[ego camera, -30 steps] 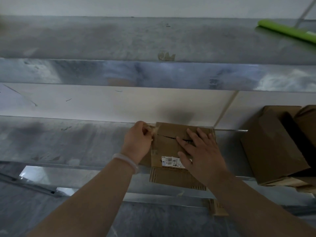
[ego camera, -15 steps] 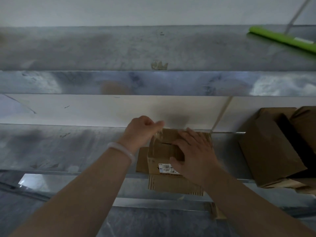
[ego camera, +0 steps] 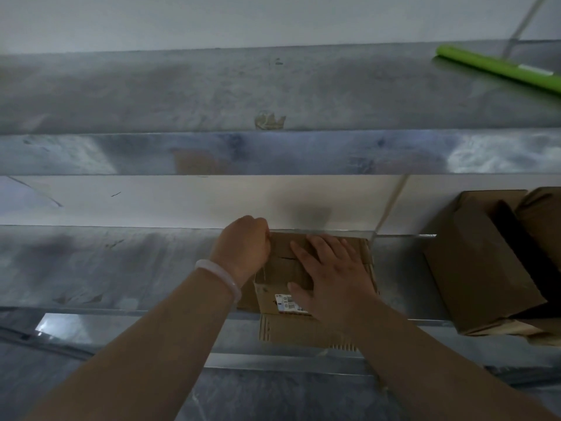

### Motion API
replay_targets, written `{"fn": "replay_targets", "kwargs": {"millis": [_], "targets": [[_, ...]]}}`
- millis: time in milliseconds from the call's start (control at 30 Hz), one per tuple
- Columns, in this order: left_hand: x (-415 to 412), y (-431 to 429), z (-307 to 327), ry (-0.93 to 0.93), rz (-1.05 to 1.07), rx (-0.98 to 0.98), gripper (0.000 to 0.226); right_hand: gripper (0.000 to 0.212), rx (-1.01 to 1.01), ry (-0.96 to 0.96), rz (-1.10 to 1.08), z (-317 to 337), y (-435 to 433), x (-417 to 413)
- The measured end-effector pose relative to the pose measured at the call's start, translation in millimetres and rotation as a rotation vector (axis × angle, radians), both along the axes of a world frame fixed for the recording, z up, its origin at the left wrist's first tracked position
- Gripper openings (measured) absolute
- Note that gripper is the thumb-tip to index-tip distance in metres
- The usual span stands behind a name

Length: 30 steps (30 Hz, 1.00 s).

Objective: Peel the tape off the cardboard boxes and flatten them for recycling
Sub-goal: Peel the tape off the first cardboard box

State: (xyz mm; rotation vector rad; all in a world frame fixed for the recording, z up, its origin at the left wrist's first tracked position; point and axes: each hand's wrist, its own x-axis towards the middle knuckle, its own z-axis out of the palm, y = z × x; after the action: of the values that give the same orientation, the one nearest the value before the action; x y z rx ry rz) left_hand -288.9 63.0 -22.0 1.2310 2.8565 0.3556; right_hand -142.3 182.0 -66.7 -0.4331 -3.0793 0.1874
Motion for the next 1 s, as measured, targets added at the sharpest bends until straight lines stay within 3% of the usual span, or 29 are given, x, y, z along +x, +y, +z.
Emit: {"fn": "replay_targets", "kwargs": {"millis": [333, 633, 733, 900, 1000], "targets": [[-8, 15, 4, 0.067, -0.005, -0.213, 0.024, 0.075, 0.01, -0.008, 0.025, 0, 0, 3], [-5, 22, -1, 0.13, 0.039, -0.178, 0.013, 0.073, -0.015, -0.007, 0.048, 3, 0, 6], [-8, 16, -9, 0.002, 0.121, -0.007, 0.014, 0.073, -0.021, -0.013, 0.05, 2, 0, 7], [-15, 6, -19, -0.416, 0.395, 0.248, 0.026, 0.074, -0.017, -0.034, 0.047, 0, 0, 6], [-20, 4, -18, -0.459, 0.372, 0.252, 0.026, 0.073, -0.01, -0.029, 0.04, 0, 1, 6]]}}
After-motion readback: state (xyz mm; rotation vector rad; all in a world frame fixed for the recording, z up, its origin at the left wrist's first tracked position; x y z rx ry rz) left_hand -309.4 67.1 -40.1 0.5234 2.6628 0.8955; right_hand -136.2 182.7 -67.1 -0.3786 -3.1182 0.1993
